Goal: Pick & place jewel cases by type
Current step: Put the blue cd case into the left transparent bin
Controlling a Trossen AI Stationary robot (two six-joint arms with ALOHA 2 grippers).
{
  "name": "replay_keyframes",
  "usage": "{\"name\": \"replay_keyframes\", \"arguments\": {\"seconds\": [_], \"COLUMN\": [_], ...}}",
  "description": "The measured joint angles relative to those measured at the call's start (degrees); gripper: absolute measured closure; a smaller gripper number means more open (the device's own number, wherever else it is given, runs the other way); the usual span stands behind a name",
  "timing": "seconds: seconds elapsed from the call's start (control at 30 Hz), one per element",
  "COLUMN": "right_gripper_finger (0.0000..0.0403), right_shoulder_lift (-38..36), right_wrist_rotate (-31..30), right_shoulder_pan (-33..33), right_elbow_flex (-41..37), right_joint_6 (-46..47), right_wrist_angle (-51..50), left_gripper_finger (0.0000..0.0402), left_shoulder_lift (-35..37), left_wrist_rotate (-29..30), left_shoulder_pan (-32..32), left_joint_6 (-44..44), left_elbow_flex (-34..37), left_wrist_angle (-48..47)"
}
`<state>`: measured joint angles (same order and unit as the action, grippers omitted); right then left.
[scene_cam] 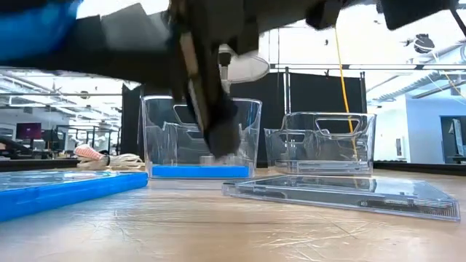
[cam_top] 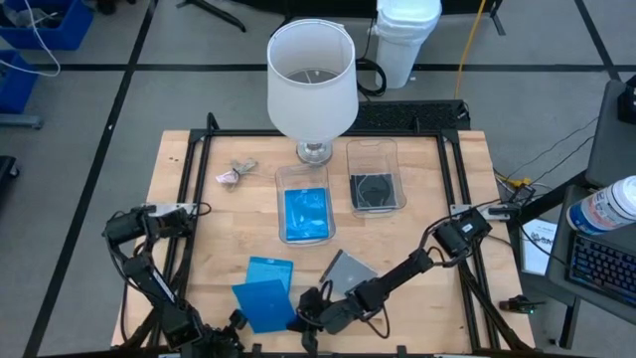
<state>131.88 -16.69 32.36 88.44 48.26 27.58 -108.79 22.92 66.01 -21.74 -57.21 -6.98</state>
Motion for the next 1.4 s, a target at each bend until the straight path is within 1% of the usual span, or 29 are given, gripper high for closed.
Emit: {"name": "replay_keyframes", "arguments": {"seconds": [0.13, 0.2, 0.3, 0.37, 0.43, 0.5, 0.6, 0.67, 0.73, 0.87, 0.93, 1.0, 1.07, 1.2, 1.3, 1.4], "right_gripper_finger": [0.0381, 0.0381, 0.0381, 0.0381, 0.0380, 0.0379, 0.0379, 0.0379, 0.0380, 0.0379, 0.0379, 0.0379, 0.0380, 0.0380, 0.0381, 0.0381], "right_shoulder_lift": [-3.85, -6.34, -10.32, -13.07, -16.20, -19.92, -24.64, -26.65, -27.65, -27.34, -27.00, -26.82, -26.98, -28.11, -29.07, -31.59], "right_wrist_rotate": [0.17, -0.93, -1.23, -2.89, -4.29, -4.35, -4.09, -1.87, 2.31, 9.39, 11.18, 11.37, 11.02, 12.64, 16.18, 16.98], "right_shoulder_pan": [-0.03, -0.01, -0.54, -1.19, -2.23, -3.86, -8.06, -12.07, -16.23, -22.63, -24.98, -26.59, -27.79, -28.61, -28.48, -28.63], "right_elbow_flex": [0.07, 0.23, 0.28, 0.28, 0.26, 0.28, 0.33, 0.33, 0.32, 0.28, 0.37, 0.23, 0.19, 0.22, 0.22, 0.22], "right_joint_6": [-3.91, -5.07, -6.28, -6.98, -7.95, -8.89, -7.29, -4.54, -1.60, 2.94, 3.60, 3.78, 3.45, 1.56, 0.52, 0.63], "right_wrist_angle": [-3.90, -6.32, -11.27, -15.45, -19.39, -24.43, -33.71, -39.39, -44.47, -52.54, -55.14, -56.71, -55.95, -49.76, -46.08, -48.34], "left_gripper_finger": [0.0357, 0.0357, 0.0357, 0.0357, 0.0357, 0.0357, 0.0357, 0.0357, 0.0357, 0.0357, 0.0357, 0.0357, 0.0357, 0.0357, 0.0357, 0.0357], "left_shoulder_lift": [0.00, 0.00, 0.00, 0.01, 0.02, 0.02, 0.04, 0.04, 0.04, 0.07, 0.10, 0.14, 0.15, 0.17, 0.20, 0.20], "left_wrist_rotate": [0.37, 0.74, 0.86, 0.83, 0.76, 0.76, 1.13, 1.32, 1.49, 1.64, 1.75, 1.90, 2.05, 2.18, 2.28, 2.73], "left_shoulder_pan": [0.22, 0.07, -0.25, -0.30, -0.30, -0.32, -0.32, -0.45, -0.58, -0.74, -0.74, -0.64, -0.49, 0.10, 0.46, 0.55], "left_joint_6": [0.00, 0.02, -0.27, -1.00, -1.24, -0.94, 0.79, 1.88, 2.40, 2.54, 2.52, 2.31, 2.10, 2.10, 2.06, 1.72], "left_elbow_flex": [0.00, 0.00, 0.00, 0.00, 0.00, 0.00, 0.00, 0.00, 0.00, 0.00, 0.00, 0.00, -0.02, -0.02, 0.01, 0.07], "left_wrist_angle": [0.04, -0.02, -0.07, -0.09, -0.14, -0.24, -0.41, -0.45, -0.50, -1.67, -2.53, -3.33, -4.06, -5.08, -5.23, -5.29]}}
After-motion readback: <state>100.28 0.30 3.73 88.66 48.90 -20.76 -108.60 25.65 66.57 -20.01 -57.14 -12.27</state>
